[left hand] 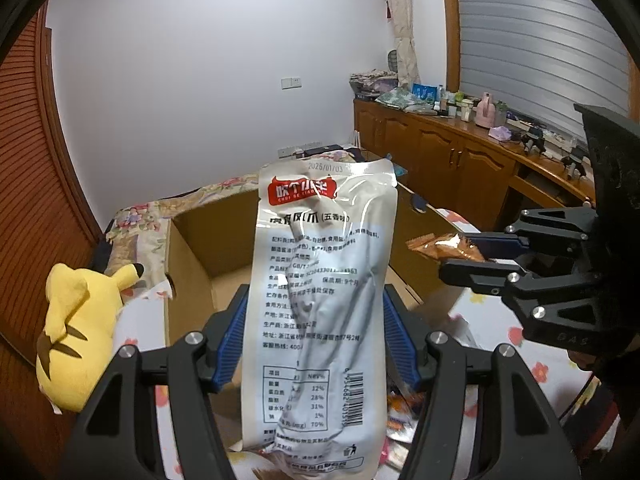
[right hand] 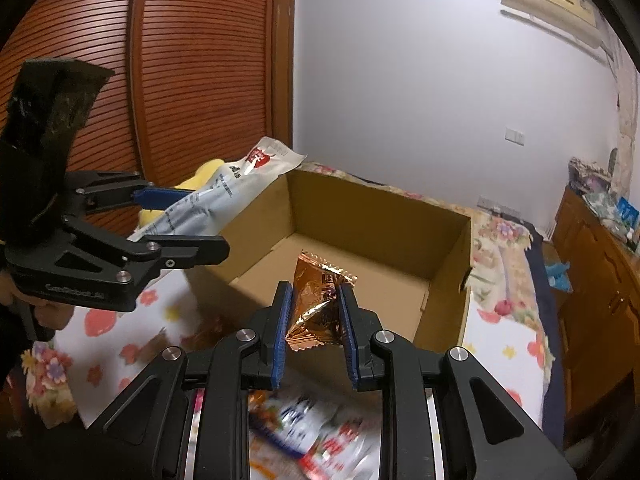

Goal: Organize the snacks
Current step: 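Carry both snacks over the cardboard box and open both tools to drop them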

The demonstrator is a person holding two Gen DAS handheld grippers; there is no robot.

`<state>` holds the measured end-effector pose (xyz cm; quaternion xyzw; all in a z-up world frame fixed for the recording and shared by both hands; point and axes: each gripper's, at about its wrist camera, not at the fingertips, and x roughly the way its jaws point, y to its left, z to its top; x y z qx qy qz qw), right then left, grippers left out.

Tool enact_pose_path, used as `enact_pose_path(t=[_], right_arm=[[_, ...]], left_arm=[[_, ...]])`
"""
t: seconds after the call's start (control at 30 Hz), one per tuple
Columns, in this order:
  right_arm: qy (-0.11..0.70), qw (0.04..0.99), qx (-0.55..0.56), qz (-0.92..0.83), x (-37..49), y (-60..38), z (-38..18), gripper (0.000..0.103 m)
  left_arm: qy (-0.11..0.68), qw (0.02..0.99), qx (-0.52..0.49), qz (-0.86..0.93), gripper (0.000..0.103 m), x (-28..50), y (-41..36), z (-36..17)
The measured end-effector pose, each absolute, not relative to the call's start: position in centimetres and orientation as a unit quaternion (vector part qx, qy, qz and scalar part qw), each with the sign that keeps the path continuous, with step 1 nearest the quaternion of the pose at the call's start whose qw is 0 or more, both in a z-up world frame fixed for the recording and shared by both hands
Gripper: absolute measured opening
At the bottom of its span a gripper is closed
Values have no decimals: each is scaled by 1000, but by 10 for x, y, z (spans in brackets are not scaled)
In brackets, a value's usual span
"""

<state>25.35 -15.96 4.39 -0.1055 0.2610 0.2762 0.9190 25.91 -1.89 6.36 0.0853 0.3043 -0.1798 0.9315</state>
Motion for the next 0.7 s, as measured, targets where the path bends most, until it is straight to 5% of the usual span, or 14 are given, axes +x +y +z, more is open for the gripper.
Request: enact_pose_path(t=[0.53, 0.7], right_arm=[[314, 906, -98, 267, 324, -163, 16, 23], [322, 904, -93, 265, 327, -168, 14, 36]], left_arm=[[328, 926, 95, -160, 63, 341, -25, 63], [334, 924, 97, -161, 63, 349, -29, 54]])
